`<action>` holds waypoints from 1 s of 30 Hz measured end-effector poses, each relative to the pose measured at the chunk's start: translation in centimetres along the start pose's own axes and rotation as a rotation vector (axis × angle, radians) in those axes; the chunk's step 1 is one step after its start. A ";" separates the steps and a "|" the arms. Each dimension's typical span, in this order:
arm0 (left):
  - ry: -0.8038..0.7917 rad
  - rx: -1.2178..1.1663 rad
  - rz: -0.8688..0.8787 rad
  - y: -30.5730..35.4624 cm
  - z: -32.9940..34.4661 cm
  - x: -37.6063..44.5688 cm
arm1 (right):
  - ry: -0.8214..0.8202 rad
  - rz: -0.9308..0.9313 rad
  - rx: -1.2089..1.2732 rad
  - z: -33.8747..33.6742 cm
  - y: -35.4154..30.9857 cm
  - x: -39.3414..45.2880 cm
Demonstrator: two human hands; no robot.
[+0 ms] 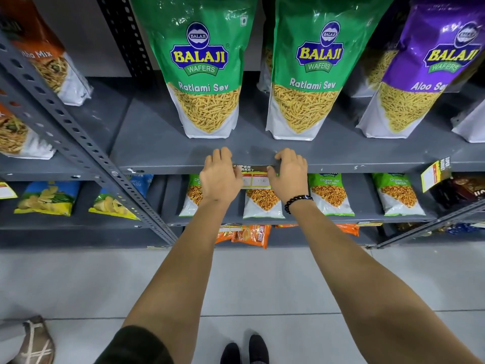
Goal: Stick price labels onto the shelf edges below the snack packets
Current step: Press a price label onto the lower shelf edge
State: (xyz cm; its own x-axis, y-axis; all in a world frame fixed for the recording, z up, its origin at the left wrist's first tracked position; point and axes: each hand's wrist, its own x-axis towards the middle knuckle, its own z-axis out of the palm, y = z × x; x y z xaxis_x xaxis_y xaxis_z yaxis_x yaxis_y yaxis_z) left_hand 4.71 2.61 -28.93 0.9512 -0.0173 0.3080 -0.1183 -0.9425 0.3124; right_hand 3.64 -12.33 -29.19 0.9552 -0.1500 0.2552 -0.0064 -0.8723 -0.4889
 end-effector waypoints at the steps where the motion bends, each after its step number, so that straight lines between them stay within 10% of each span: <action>1: -0.003 -0.021 -0.017 0.1 0.1 0.1 | -0.002 0.007 -0.001 0.0 -0.1 0.0; 20: -0.138 0.030 -0.050 0.8 -0.1 0.5 | -0.111 -0.021 -0.102 -2.3 -0.2 0.7; 30: -0.161 0.067 0.451 16.0 1.2 -0.3 | 0.100 0.252 -0.146 -12.9 15.1 -2.8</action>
State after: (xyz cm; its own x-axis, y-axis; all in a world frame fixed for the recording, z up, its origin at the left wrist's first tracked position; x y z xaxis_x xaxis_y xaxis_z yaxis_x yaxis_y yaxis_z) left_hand 2.84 -12.84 -25.11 0.8418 -0.4759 0.2549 -0.5158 -0.8483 0.1198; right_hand -2.93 -31.11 -26.49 0.8844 -0.4089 0.2251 -0.2890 -0.8585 -0.4237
